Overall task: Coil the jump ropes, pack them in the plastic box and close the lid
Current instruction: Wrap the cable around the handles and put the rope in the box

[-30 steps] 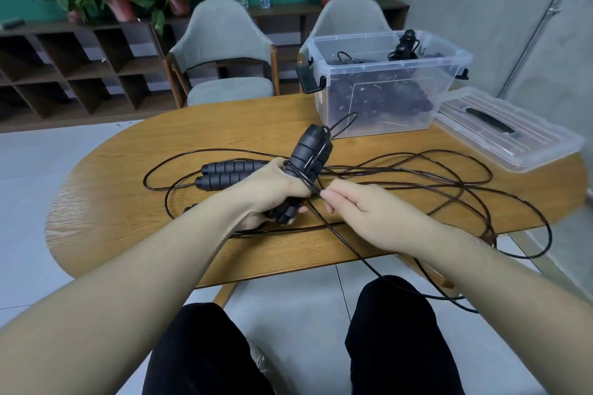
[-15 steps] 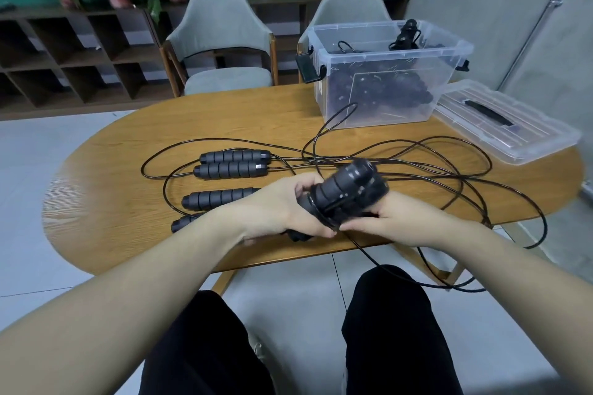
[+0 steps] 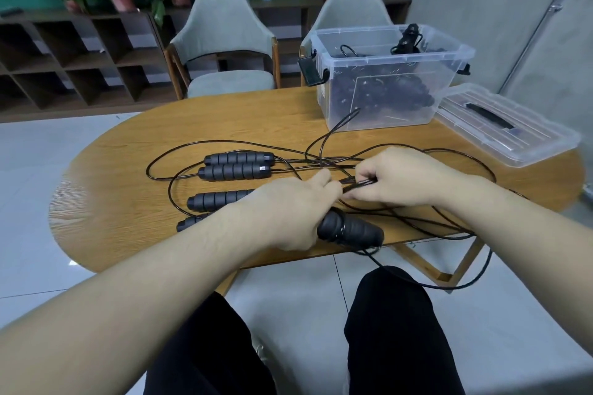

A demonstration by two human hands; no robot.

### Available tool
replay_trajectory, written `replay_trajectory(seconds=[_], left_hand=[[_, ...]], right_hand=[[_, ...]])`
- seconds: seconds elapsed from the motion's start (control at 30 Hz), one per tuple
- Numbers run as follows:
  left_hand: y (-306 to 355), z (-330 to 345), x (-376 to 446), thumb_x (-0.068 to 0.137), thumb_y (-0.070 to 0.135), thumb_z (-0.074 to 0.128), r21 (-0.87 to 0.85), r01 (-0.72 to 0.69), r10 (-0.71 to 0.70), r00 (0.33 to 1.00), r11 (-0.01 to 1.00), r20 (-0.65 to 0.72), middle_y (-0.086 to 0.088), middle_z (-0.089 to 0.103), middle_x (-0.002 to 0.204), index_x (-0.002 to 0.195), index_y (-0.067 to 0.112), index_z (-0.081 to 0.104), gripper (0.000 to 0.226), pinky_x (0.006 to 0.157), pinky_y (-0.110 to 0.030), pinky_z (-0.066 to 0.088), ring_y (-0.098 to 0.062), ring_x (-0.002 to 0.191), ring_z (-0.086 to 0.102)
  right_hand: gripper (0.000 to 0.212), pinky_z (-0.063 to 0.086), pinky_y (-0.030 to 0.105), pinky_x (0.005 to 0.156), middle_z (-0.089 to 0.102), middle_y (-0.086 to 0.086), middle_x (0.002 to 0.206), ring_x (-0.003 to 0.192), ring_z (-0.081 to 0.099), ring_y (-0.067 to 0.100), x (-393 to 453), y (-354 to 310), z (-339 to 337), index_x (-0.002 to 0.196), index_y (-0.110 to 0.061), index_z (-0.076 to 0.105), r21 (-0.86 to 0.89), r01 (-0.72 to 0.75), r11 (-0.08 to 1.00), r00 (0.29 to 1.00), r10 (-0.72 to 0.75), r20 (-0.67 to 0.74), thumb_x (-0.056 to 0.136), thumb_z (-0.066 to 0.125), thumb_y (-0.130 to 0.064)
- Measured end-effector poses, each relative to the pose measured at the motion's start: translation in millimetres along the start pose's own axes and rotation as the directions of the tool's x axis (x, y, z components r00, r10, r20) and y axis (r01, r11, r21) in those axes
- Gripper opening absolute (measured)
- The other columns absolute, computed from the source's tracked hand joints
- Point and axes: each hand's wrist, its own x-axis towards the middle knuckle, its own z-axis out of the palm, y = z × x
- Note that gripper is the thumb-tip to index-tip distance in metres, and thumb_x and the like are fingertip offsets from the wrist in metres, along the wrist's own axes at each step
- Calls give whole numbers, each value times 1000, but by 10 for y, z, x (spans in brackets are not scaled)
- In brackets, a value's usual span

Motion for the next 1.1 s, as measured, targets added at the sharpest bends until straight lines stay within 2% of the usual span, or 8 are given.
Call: replay_trajectory(seconds=[0.17, 0.33, 0.43, 0.6, 0.7, 0.93, 1.03, 1.1], left_hand=[[-120, 65, 33, 90, 22, 63, -112, 212, -223, 969, 971, -102, -8, 51, 129, 142, 21, 23, 65, 67, -38, 45, -33, 98, 62], [-284, 149, 94, 88, 33, 66, -487, 321, -400, 914, 812, -64, 0, 65, 102, 136, 27, 38, 56, 71, -33, 47, -28, 93, 64], [-361, 172, 107, 82, 30, 79, -784, 310, -471, 882, 538, 25, 1, 66, 91, 123, 25, 46, 53, 60, -31, 52, -21, 70, 64], [-339, 175, 71, 81, 4, 80, -951, 156, -383, 888, -266, 253, -12, 66, 91, 108, 17, 50, 42, 53, -32, 50, -26, 58, 61], [-382, 169, 3, 83, 1, 75, -901, 100, -240, 946, -423, 218, -11, 64, 86, 109, 16, 52, 37, 55, -32, 50, -26, 62, 59], [-390, 173, -144, 75, 2, 75, -913, 106, 133, 990, -394, 57, -13, 65, 90, 117, 13, 57, 47, 52, -33, 52, -30, 68, 62], [-381, 116, -181, 77, -5, 73, -970, 141, 201, 974, -199, 101, -11, 70, 88, 111, 20, 65, 43, 53, -32, 52, -30, 67, 64], [-360, 48, -180, 78, -7, 74, -985, 171, 230, 959, 8, 168, -11, 73, 89, 96, 28, 71, 40, 56, -34, 53, -30, 70, 67]], right_hand=[[50, 38, 33, 54, 49, -3, 53, 57, 46, 18, -32, -140, -124, 59, -19, 50, 213, -45, 976, 989, 73, -129, 84, 62, -61], [43, 39, 34, 56, 51, -6, 55, 54, 46, 12, -197, -420, -54, 70, -24, 53, 324, -50, 945, 988, 94, -123, 98, 46, -55], [37, 38, 33, 60, 46, -8, 57, 55, 42, 7, -287, -452, 43, 76, -27, 53, 443, -26, 896, 993, 74, -91, 104, 37, -46], [32, 38, 30, 61, 49, 8, 67, 59, 42, 8, -390, -428, 316, 83, -33, 52, 551, 4, 834, 999, 19, -36, 104, 29, -41], [35, 37, 20, 60, 49, 2, 67, 60, 44, 6, -410, -329, 417, 82, -29, 52, 560, -9, 828, 999, 25, -21, 105, 29, -41], [52, 41, 29, 64, 49, -9, 63, 61, 47, 7, -338, -73, 395, 66, -23, 50, 514, -41, 857, 995, -14, 103, 88, 36, -68], [54, 47, 28, 67, 62, -7, 69, 66, 58, 9, -282, 20, 343, 71, -21, 62, 474, -58, 879, 987, -20, 159, 82, 52, -73], [33, 49, 30, 66, 66, -3, 72, 69, 60, 12, -253, 83, 274, 73, -22, 65, 404, -24, 914, 982, -56, 183, 85, 62, -52]])
